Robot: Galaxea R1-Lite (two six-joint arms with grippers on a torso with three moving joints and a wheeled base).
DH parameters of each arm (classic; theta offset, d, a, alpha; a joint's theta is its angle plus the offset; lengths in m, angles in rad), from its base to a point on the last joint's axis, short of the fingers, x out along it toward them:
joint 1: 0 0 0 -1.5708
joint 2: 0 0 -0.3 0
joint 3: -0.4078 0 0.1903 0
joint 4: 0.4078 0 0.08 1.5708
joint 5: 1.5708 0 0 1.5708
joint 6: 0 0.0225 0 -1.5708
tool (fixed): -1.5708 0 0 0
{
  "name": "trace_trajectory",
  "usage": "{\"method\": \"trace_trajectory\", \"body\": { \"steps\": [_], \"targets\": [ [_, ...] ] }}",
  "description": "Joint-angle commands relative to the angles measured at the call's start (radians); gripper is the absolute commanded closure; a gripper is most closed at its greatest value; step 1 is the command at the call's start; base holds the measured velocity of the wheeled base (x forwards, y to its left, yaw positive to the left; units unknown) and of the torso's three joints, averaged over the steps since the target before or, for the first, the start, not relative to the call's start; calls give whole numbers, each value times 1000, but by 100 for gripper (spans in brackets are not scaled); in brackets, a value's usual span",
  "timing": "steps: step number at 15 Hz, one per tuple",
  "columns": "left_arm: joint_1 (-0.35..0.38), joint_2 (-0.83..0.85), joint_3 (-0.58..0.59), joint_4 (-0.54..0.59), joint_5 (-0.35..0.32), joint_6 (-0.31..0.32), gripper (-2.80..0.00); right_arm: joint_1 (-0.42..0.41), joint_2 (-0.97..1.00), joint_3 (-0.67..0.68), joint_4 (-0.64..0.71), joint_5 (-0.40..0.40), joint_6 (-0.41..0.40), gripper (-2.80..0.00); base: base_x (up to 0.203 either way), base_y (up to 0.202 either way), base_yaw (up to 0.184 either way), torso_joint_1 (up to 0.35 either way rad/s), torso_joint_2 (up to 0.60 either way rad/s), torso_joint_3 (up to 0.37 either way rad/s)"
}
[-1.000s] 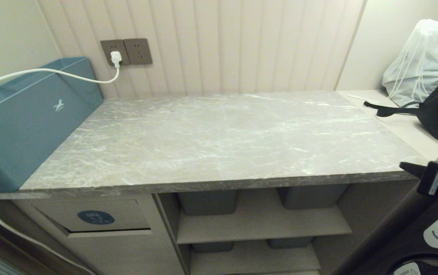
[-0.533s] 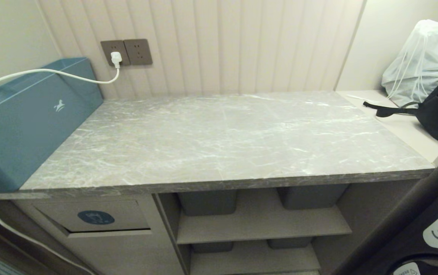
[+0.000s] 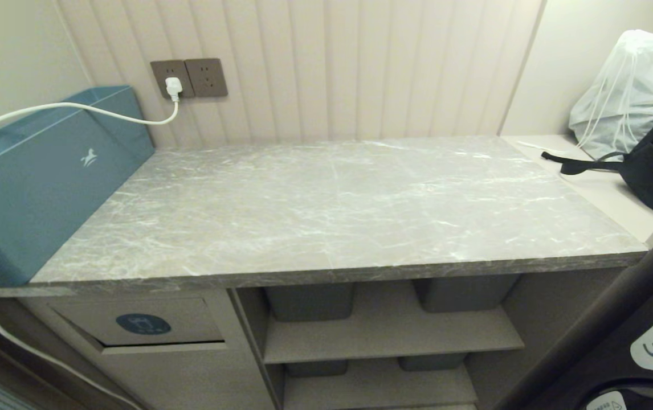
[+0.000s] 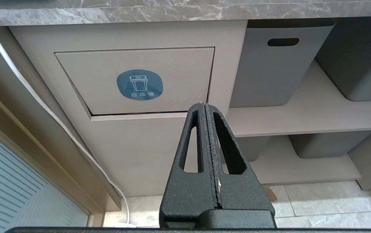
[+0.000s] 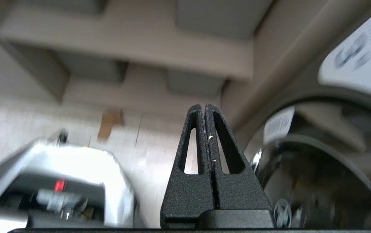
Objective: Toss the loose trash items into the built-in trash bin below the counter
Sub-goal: Pick up the garbage
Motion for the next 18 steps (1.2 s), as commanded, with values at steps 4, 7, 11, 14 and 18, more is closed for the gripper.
{"method": "trace_trajectory", "body": {
  "steps": [4,7,11,14,18],
  "targets": [
    [0,0,0,0,0,0,0,-6,-247,-2,3,-1,0,0,0,0,0,0,0,0],
    [0,0,0,0,0,-1,0,-6,-254,-2,2,-6,12,0,0,0,0,0,0,0],
    [0,0,0,0,0,-1,0,-7,-254,7,-22,-13,11,0,0,0,0,0,0,0],
    [0,0,-1,0,0,-1,0,-7,-254,31,-82,-32,20,0,0,0,0,0,0,0],
    [0,0,0,0,0,-1,0,-7,-254,31,-82,-33,34,0,0,0,0,0,0,0]
  ]
}}
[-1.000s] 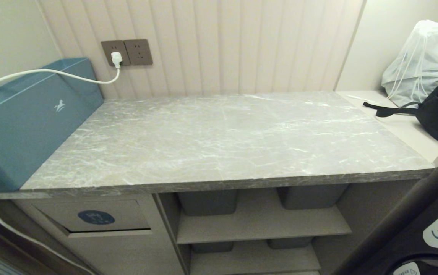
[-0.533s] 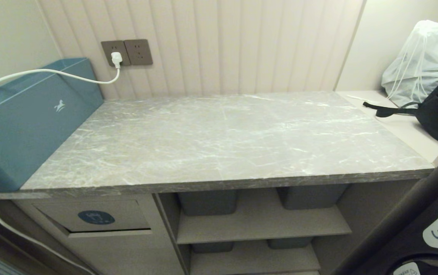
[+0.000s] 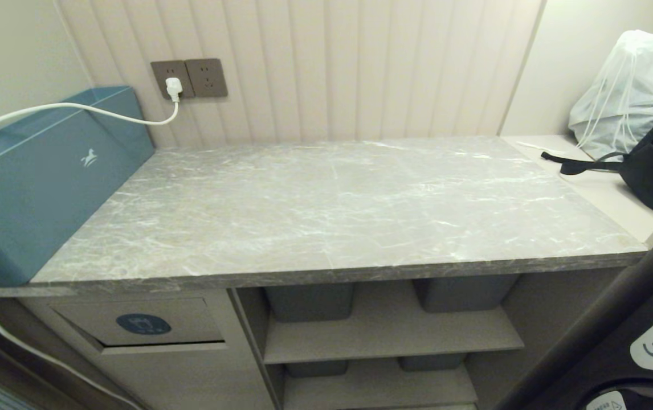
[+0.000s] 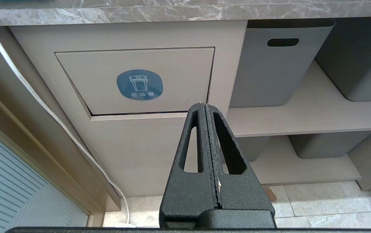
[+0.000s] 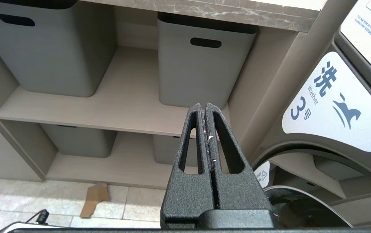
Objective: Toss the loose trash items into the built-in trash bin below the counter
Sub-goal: Pick up the garbage
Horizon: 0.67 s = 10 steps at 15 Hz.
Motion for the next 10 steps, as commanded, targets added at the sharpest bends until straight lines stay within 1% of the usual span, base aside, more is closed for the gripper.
{"method": "trace_trajectory", "body": {
  "steps": [1,6,10],
  "targets": [
    [0,0,0,0,0,0,0,0,0,0,0,0,-1,0,0,0,0,0,0,0],
    [0,0,0,0,0,0,0,0,0,0,-1,0,0,0,0,0,0,0,0,0],
    [0,0,-1,0,0,0,0,0,0,0,-1,-1,28,0,0,0,0,0,0,0]
  ]
}}
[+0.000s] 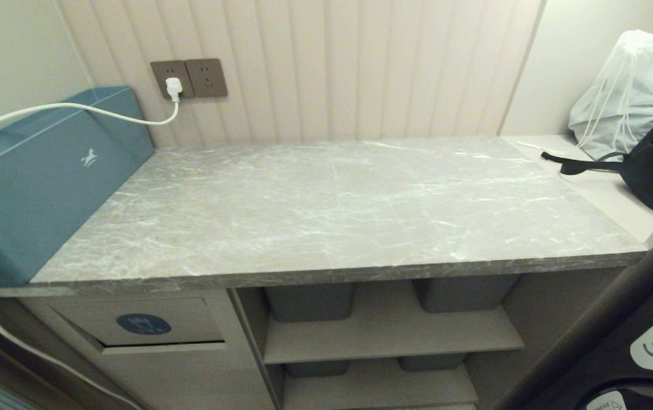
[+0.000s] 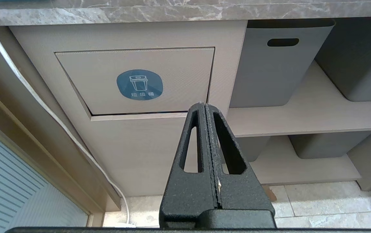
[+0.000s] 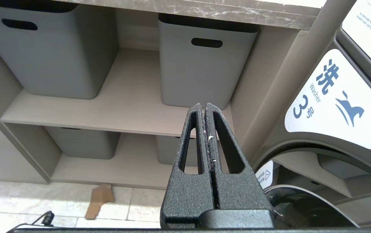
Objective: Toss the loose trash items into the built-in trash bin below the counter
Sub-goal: Pick up the garbage
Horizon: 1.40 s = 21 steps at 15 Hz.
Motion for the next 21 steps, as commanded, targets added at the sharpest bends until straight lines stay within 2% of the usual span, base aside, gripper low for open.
{"method": "trace_trajectory", "body": {
  "steps": [1,21],
  "targets": [
    [0,0,0,0,0,0,0,0,0,0,1,-11,10,0,0,0,0,0,0,0],
    [0,0,-1,0,0,0,0,0,0,0,1,-16,27,0,0,0,0,0,0,0]
  ]
}}
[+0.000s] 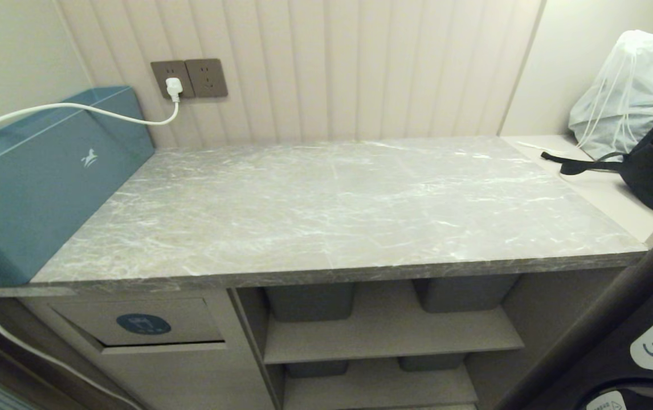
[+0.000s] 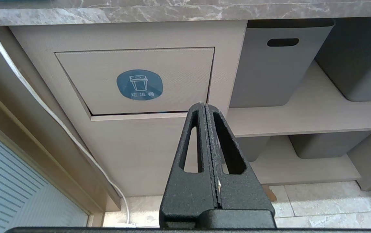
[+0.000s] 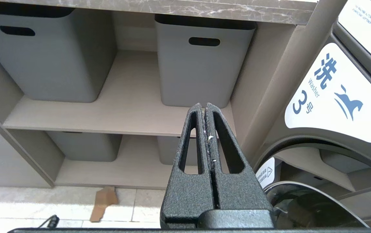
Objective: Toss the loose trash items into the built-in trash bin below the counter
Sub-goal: Pick up the garbage
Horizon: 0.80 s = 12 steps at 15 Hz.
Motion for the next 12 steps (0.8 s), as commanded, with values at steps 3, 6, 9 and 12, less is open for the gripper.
{"method": "trace_trajectory", "body": {
  "steps": [3,6,9,12],
  "targets": [
    [0,0,0,0,0,0,0,0,0,0,2,4,-29,0,0,0,0,0,0,0],
    [0,0,-1,0,0,0,0,0,0,0,2,4,-32,0,0,0,0,0,0,0],
    [0,0,-1,0,0,0,0,0,0,0,2,4,-28,0,0,0,0,0,0,0],
    [0,0,0,0,0,0,0,0,0,0,2,5,-32,0,0,0,0,0,0,0]
  ]
}}
